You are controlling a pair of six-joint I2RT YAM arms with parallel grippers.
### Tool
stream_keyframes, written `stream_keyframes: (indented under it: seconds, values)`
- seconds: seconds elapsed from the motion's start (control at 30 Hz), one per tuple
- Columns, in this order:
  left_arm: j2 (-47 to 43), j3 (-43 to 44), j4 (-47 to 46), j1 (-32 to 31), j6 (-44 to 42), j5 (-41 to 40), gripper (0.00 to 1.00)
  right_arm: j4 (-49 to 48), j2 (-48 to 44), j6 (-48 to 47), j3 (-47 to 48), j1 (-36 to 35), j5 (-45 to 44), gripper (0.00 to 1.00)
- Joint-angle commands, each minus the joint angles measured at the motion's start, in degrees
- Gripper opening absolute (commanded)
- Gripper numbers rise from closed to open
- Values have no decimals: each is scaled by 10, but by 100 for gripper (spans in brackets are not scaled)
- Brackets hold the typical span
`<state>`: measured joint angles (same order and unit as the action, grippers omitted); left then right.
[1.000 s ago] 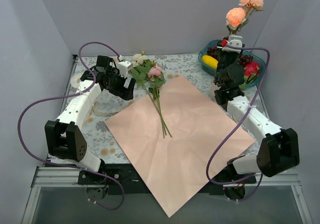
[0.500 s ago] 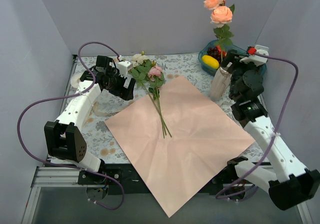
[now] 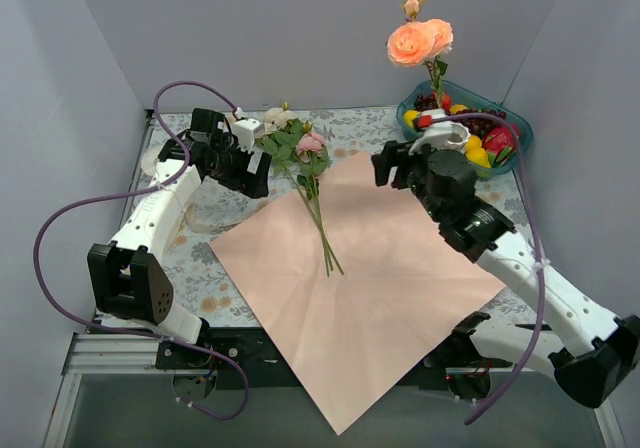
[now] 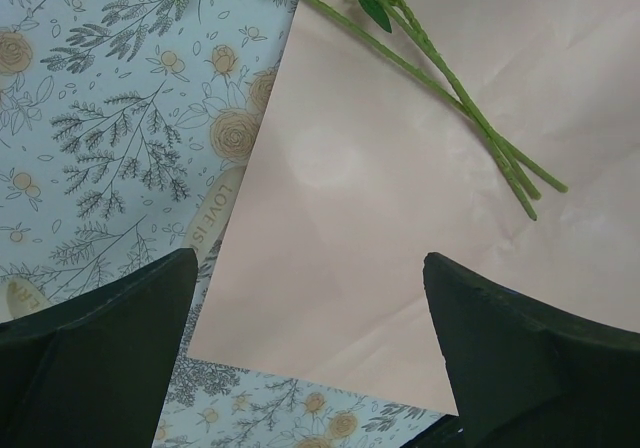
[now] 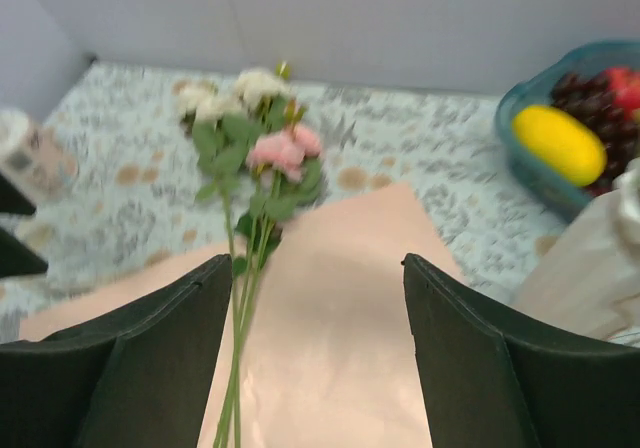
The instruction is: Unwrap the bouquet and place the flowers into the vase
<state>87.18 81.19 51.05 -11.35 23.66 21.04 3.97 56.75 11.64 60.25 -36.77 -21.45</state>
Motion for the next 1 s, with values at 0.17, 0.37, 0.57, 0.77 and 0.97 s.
stream_keyframes:
  seconds: [0.17, 0.37, 0.57, 0.77, 0.97]
  values:
    - [-13, 26, 24, 16, 19, -30, 96, -11, 248, -23, 41, -88, 47, 68]
    - [-19, 13, 20, 30, 10, -41, 96, -34, 440, -41, 139, -82, 87, 57]
    - [-30, -8, 8, 32, -1, -43, 96, -56, 554, -43, 236, -70, 106, 51]
    - [-31, -24, 2, 33, -6, -39, 96, -59, 614, -43, 282, -52, 98, 43]
    - [-26, -31, -6, 35, -13, -40, 96, -51, 644, -45, 311, -43, 103, 35]
